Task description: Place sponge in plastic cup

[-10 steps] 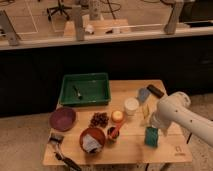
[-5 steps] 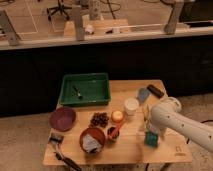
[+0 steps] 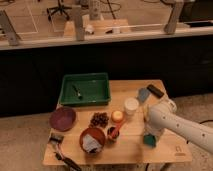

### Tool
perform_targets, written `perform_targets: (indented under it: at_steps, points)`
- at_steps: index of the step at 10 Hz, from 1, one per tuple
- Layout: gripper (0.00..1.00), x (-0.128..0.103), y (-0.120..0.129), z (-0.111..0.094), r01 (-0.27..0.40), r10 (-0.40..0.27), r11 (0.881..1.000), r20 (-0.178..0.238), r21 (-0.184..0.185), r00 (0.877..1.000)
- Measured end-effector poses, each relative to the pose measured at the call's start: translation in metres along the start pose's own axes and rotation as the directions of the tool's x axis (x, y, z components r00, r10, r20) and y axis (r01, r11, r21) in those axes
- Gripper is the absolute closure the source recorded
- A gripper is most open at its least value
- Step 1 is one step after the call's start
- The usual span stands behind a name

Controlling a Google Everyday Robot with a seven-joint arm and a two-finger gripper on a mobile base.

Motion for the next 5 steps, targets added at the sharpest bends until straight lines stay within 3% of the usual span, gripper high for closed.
perform_targets:
  at_steps: [2, 5]
  points:
    - [0.62, 0.003, 0.001, -0.005, -0.021, 0.02, 1.0, 0.017, 0.023, 1.0]
    - [0.62, 0.017, 0.013, -0.043, -0.068, 0.066, 0.994, 0.025, 0.088, 0.998]
